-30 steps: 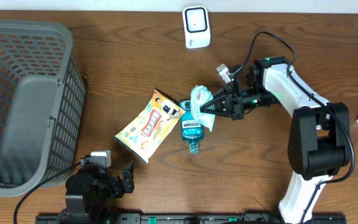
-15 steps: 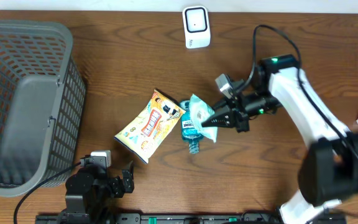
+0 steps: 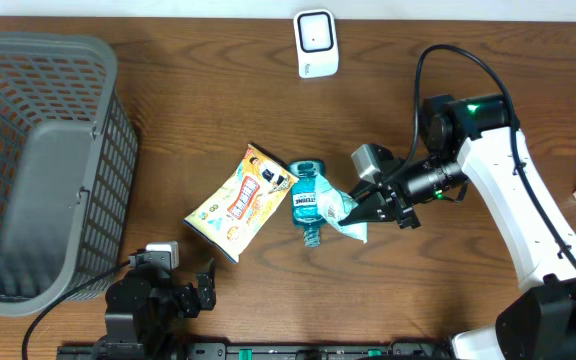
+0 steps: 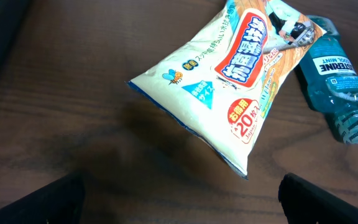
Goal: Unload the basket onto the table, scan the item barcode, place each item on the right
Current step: 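Lift the wipes pack with the right gripper and pull it right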
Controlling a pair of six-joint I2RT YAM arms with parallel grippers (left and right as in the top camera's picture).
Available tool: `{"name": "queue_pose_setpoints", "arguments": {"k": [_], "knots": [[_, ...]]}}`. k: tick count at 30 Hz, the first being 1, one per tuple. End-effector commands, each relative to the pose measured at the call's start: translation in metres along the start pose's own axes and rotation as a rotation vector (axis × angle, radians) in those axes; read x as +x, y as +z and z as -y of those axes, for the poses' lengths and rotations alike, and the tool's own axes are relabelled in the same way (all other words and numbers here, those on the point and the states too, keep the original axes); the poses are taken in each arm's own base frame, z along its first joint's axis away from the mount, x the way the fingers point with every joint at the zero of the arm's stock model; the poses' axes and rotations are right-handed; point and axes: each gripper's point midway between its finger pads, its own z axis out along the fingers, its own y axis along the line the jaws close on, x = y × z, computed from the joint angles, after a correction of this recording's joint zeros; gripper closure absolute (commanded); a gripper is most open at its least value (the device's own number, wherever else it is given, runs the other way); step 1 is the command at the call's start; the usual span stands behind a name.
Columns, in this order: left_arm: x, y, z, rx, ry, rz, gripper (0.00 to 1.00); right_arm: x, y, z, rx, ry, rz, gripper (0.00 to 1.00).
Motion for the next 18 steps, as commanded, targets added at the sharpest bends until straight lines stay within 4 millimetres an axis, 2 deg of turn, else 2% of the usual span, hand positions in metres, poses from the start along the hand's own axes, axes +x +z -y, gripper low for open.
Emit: {"name": "queue_pose_setpoints", "arguments": {"k": [1, 9, 12, 13, 14, 15, 16, 17, 18], "knots": [[0.0079, 0.0003, -0.0032, -0.015, -0.007, -0.030, 0.00, 0.0022, -0.0003, -0.0008, 0.000, 0.009, -0.025, 0.99], [0.0079, 0.0003, -0.0031, -0.015, -0.008, -0.030, 0.01, -0.0069, 0.0000, 0.0011, 0.006, -0.010, 0.028, 0.99], [0.0079, 0.0003, -0.0031, -0.015, -0.008, -0.030, 0.01, -0.0068, 0.0000, 0.0000, 0.002, 0.061, 0.027, 0.99], [0.0079, 0.0003, -0.0031, -0.015, -0.008, -0.030, 0.01, -0.0066, 0.0000, 0.0000, 0.001, 0.129, 0.026, 0.96], [0.0079, 0.0003, -0.0031, -0.015, -0.008, -0.030, 0.01, -0.0066, 0.0000, 0.0000, 0.001, 0.164, 0.026, 0.88], [0.0079, 0.0003, -0.0031, -0.015, -0.007, -0.030, 0.01, -0.0066, 0.0000, 0.0000, 0.000, 0.205, 0.026, 0.86], [0.0079, 0.0003, -0.0031, -0.015, -0.008, -0.030, 0.01, -0.0050, 0.0001, 0.0000, 0.000, 0.231, 0.017, 0.87], [0.0079, 0.0003, -0.0031, -0.015, -0.007, -0.030, 0.01, -0.0035, 0.0001, 0.0014, 0.005, 0.233, 0.009, 0.99], [0.0079, 0.0003, -0.0031, -0.015, -0.007, -0.030, 0.01, -0.0029, 0.0001, 0.0021, 0.007, 0.247, 0.006, 0.98]]}}
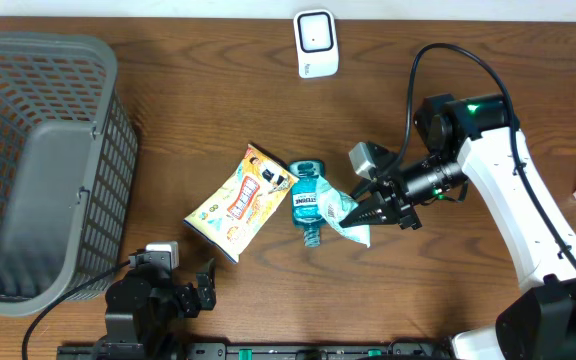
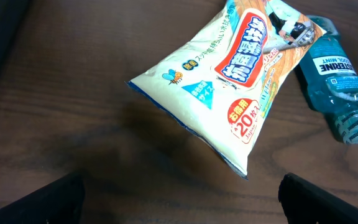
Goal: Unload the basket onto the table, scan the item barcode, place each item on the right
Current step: 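Lift the wipes pack with the right gripper and pull it right, then carry the wipes pack up to the white scanner and hold it there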
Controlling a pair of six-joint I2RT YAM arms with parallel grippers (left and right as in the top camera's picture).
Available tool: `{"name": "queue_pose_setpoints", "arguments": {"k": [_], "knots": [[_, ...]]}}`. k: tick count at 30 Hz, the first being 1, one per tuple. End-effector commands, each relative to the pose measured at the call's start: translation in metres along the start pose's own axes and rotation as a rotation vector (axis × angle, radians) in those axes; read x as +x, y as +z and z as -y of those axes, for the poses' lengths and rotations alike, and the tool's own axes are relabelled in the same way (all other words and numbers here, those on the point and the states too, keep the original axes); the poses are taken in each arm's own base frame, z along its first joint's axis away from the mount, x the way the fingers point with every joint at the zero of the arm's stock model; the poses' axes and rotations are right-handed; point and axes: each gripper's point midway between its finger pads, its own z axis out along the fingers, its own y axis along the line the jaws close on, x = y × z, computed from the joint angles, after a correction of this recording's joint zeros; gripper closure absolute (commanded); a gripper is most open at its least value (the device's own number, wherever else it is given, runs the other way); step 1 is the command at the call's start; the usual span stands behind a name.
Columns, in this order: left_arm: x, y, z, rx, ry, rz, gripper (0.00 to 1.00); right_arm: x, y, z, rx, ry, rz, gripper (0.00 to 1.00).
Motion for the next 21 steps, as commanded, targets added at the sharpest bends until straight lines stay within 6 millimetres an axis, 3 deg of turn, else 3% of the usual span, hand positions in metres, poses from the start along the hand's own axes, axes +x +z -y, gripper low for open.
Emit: {"name": "queue_pose_setpoints", "arguments": {"k": [1, 4, 7, 10, 12, 14, 21], "knots": [[0.008, 0.000, -0.003, -0.015, -0.007, -0.030, 0.01, -0.005, 0.000, 0.001, 0.002, 0.125, 0.019, 0.98], [0.008, 0.000, -0.003, -0.015, -0.008, -0.030, 0.01, 0.005, 0.002, 0.011, 0.038, 0.276, -0.039, 0.99], [0.008, 0.000, -0.003, -0.015, -0.008, -0.030, 0.01, 0.025, 0.003, 0.041, 0.171, 0.491, -0.135, 0.98], [0.008, 0.000, -0.003, -0.015, -0.008, -0.030, 0.01, 0.058, -0.011, 0.094, 0.525, 0.809, -0.239, 0.98], [0.008, 0.000, -0.003, -0.015, -0.007, -0.030, 0.01, 0.078, -0.036, 0.124, 0.834, 1.003, -0.256, 0.99], [0.008, 0.000, -0.003, -0.015, -0.008, -0.030, 0.01, 0.082, -0.048, 0.138, 0.978, 1.042, -0.242, 0.99], [0.008, 0.000, -0.003, -0.015, -0.008, -0.030, 0.01, 0.064, -0.052, 0.174, 1.089, 0.977, -0.132, 0.99]]}}
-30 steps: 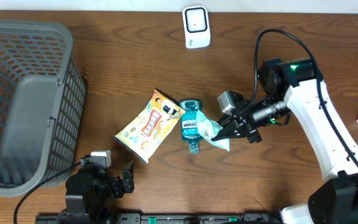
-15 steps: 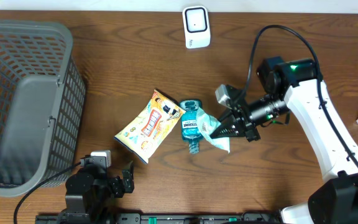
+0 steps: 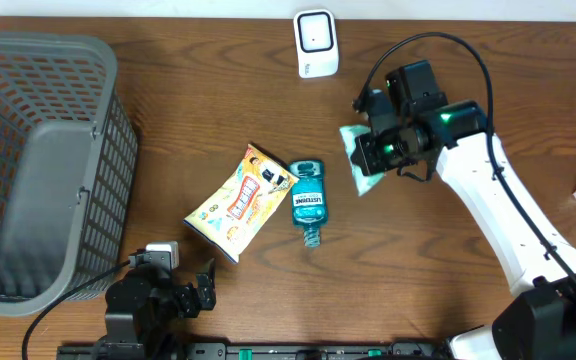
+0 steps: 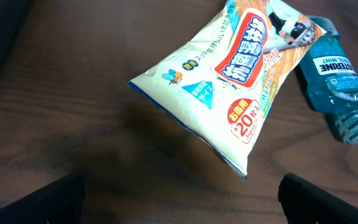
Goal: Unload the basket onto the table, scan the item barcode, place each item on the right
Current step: 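Carry the wipes pack up to the white scanner and hold it there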
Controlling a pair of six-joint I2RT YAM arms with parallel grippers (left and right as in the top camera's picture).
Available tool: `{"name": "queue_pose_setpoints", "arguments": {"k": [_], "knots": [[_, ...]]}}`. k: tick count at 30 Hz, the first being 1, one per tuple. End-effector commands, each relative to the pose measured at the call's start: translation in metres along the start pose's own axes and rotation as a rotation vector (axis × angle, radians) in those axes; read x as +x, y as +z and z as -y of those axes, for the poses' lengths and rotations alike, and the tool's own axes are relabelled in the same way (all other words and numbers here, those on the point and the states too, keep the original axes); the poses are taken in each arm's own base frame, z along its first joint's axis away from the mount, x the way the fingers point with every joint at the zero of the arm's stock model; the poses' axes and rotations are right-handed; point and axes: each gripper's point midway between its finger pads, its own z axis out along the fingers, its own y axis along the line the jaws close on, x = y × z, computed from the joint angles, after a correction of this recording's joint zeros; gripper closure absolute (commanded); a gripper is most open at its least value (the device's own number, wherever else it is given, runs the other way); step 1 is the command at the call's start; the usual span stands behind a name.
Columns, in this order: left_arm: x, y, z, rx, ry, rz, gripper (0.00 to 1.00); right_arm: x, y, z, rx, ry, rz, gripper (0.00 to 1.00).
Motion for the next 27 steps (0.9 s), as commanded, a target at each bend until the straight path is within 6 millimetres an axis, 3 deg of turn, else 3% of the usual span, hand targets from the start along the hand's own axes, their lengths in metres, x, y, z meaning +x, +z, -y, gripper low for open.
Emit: {"name": "queue_pose_setpoints", "arguments": {"k": [1, 9, 14, 23, 27], "knots": [[0.008, 0.000, -0.003, -0.015, -0.007, -0.030, 0.01, -0.013, 0.012, 0.015, 0.108, 0.141, 0.045, 0.99], [0.008, 0.000, -0.003, -0.015, -0.007, -0.030, 0.01, -0.042, 0.057, 0.026, 0.116, 0.145, 0.076, 0.99], [0.008, 0.000, -0.003, -0.015, -0.007, -0.030, 0.01, -0.075, 0.079, 0.032, 0.129, 0.145, 0.075, 0.99], [0.008, 0.000, -0.003, -0.015, -0.007, -0.030, 0.01, -0.141, 0.100, 0.048, 0.233, 0.126, 0.100, 0.99], [0.008, 0.000, -0.003, -0.015, -0.007, -0.030, 0.01, -0.159, 0.114, 0.053, 0.248, 0.103, 0.104, 0.99]]}}
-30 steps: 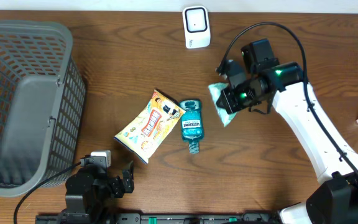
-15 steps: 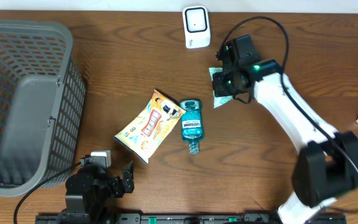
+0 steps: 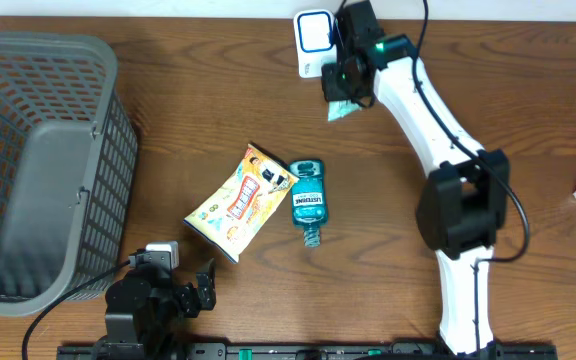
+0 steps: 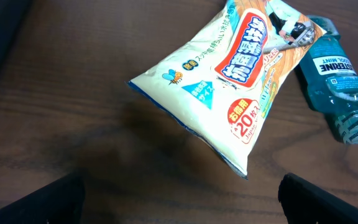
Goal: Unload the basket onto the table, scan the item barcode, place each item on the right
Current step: 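Carry the wipes pack up to the white scanner and hold it there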
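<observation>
My right gripper point(image 3: 342, 94) is at the back of the table, shut on a pale green packet point(image 3: 340, 109). It holds the packet just to the right of the white barcode scanner point(image 3: 315, 41). Most of the packet is hidden under the wrist. My left gripper point(image 4: 182, 200) rests low at the table's front edge, open, with nothing between its dark fingertips point(image 4: 33, 199). Ahead of it lie a cream snack bag point(image 4: 229, 81) and a blue mouthwash bottle point(image 4: 339, 87).
A grey mesh basket point(image 3: 30, 160) fills the left side. The snack bag point(image 3: 240, 200) and the mouthwash bottle point(image 3: 308, 208) lie mid-table. A small orange-tipped tube sits at the right edge.
My right gripper has gone with the green packet from the middle right of the table to the back, right beside the scanner. The left arm, bag and bottle are unchanged.
My right gripper first closed around the green packet lying beside the mouthwash bottle. Then it held the packet clear of the bottle, further back and right. Now it holds the packet next to the scanner. My left gripper stayed open and still throughout.
</observation>
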Controlling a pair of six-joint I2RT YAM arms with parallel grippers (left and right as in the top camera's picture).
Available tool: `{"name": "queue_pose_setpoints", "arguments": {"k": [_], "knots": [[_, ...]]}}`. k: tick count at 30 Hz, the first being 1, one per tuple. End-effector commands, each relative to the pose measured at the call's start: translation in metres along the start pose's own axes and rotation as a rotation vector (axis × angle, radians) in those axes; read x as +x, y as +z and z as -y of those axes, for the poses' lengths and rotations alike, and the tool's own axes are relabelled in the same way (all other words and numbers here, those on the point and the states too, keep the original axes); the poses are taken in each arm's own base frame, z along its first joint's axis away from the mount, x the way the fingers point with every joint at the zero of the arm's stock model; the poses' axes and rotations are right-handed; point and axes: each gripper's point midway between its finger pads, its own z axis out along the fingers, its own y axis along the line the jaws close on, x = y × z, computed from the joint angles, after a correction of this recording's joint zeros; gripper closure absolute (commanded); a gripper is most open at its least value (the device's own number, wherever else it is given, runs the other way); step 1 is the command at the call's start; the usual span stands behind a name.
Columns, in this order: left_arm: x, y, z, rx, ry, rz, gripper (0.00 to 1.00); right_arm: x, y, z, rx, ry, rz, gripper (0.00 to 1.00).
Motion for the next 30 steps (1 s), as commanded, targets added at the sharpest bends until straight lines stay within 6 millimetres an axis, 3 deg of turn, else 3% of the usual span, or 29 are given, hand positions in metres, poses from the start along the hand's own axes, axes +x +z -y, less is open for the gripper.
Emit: {"name": "queue_pose_setpoints", "arguments": {"k": [1, 8, 18, 23, 27, 30], "knots": [[0.008, 0.000, -0.003, -0.015, -0.007, -0.030, 0.01, -0.018, 0.014, -0.001, 0.035, -0.031, 0.025, 0.99], [0.008, 0.000, -0.003, -0.015, -0.007, -0.030, 0.00, -0.049, 0.019, -0.006, 0.025, -0.034, 0.102, 0.99], [0.008, 0.000, -0.003, -0.015, -0.007, -0.030, 0.01, -0.077, 0.020, -0.007, 0.074, -0.040, 0.230, 0.99], [0.008, 0.000, -0.003, -0.015, -0.007, -0.030, 0.01, -0.080, 0.036, -0.014, 0.067, -0.048, 0.251, 0.99], [0.008, 0.000, -0.003, -0.015, -0.007, -0.030, 0.01, -0.069, 0.060, -0.013, 0.073, -0.051, 0.216, 0.99], [0.008, 0.000, -0.003, -0.015, -0.007, -0.030, 0.01, -0.065, 0.066, -0.009, 0.094, -0.049, 0.206, 0.99]]}}
